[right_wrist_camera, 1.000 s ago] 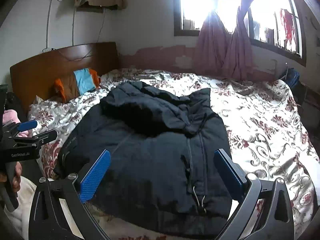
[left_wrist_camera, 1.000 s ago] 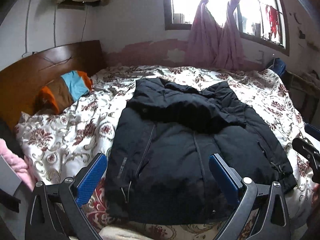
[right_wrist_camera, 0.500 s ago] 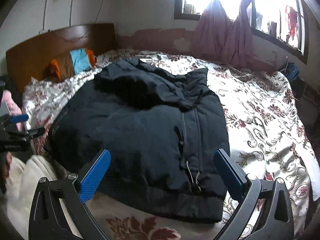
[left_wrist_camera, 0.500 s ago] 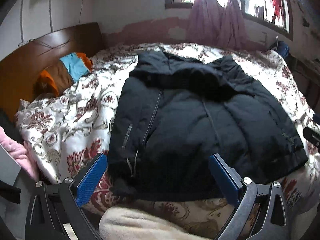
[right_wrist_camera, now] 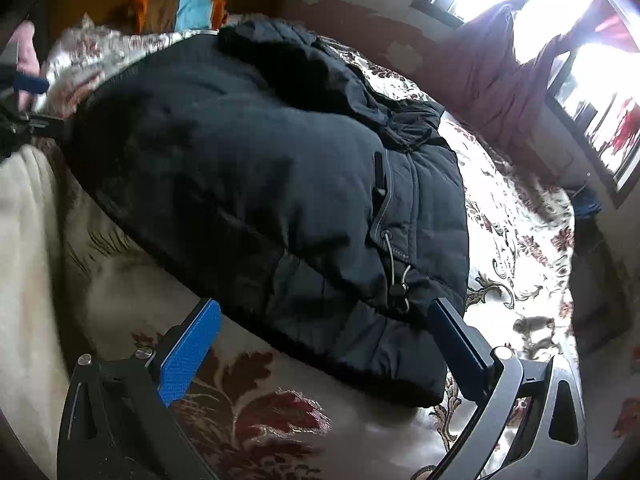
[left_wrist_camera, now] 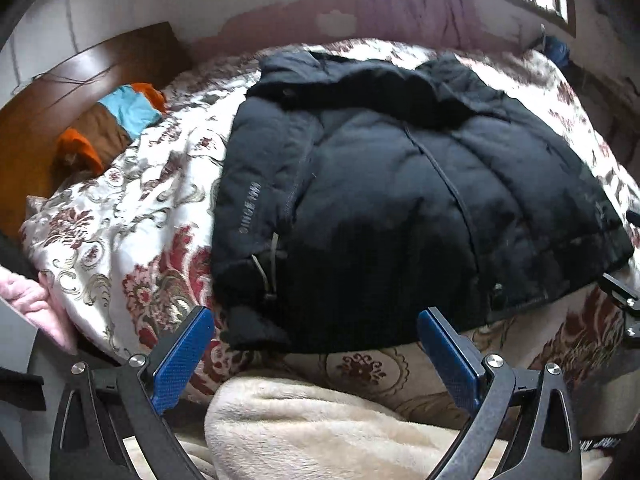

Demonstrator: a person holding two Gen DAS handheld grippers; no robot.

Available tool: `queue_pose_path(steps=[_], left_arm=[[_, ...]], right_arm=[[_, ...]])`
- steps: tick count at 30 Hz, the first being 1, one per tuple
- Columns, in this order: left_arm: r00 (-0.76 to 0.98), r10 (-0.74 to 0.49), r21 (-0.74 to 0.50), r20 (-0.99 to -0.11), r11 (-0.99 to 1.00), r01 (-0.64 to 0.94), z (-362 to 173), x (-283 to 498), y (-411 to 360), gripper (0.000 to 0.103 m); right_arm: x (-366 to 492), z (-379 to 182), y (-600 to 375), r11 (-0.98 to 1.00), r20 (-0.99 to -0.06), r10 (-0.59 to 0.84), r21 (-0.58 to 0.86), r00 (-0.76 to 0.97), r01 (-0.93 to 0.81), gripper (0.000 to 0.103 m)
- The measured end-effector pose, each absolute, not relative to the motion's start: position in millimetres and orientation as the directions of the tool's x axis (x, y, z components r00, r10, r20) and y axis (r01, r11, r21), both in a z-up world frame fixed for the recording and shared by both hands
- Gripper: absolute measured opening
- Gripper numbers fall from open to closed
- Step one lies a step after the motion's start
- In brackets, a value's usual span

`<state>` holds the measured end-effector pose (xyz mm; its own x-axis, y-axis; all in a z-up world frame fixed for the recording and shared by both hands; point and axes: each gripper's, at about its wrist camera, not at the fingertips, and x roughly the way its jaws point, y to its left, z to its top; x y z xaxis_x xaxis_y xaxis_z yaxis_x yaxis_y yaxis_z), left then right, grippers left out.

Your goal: Fold large clothes

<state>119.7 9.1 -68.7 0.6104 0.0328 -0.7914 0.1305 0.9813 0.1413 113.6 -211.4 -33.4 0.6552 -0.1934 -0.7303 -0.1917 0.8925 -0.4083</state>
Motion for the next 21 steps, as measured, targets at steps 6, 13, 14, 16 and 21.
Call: queue_pose_path(steps=[6,13,14,16,21], left_arm=[[0.536,0.021,0.176,-0.844,0.955,0.24,-88,128,-10,0.102],[0.435,0.015,0.206,-0.9,0.895,0.395,-117,126,-31,0.102],[0.422,0.035,0.225,-0.906,0.884,0.41,-124,126,-34,0.102],[0.419,0.074,0.262,-0.905,0.873,0.412,-132,127,-38,0.102],[0.443,0.166,0.356,-0.881,0.85,0.388,-139,137,-46,0.102]], right_arm=[[115,-54,-197,0.843,-0.73,-0.232,-0.48,0.643,-0.242,0.101],[119,-66,-190,0.846,-0.731,-0.242,-0.481,0.638,-0.229,0.101],[120,-66,-190,0.85,-0.73,-0.242,-0.477,0.639,-0.223,0.101],[121,-67,-192,0.854,-0.726,-0.241,-0.474,0.645,-0.215,0.101],[118,-77,-187,0.804,-0.677,-0.266,-0.548,0.686,-0.23,0.101]])
